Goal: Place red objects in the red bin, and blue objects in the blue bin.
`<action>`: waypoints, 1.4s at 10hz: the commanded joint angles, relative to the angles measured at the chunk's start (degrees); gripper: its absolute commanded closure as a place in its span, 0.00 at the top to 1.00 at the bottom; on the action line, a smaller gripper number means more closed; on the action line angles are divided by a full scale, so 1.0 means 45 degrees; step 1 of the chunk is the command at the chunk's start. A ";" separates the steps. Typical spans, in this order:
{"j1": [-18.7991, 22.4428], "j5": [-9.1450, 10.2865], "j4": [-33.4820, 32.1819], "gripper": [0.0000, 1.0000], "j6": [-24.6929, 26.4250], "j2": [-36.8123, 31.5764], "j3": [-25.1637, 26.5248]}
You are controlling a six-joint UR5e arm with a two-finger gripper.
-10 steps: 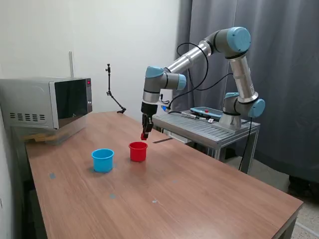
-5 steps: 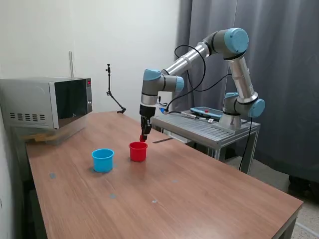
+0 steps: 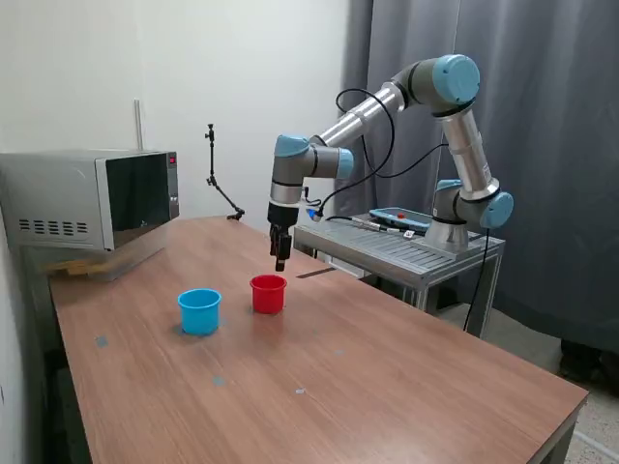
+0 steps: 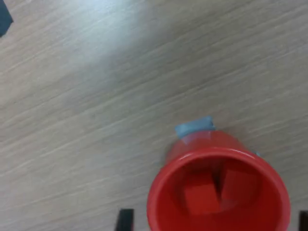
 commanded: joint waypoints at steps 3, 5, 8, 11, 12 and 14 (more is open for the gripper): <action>0.0261 -0.0471 0.0053 1.00 -0.0035 -0.0648 0.0017; 0.1292 -0.0492 0.1526 1.00 0.0023 -0.1411 -0.0001; 0.2699 -0.0434 0.3270 1.00 0.0140 -0.2407 -0.0389; 0.3308 -0.0336 0.5559 1.00 0.0121 -0.3910 -0.1018; 0.3425 -0.0355 0.5562 1.00 -0.0053 -0.4398 -0.0959; 0.3445 -0.0355 0.5581 1.00 -0.0094 -0.4967 -0.0959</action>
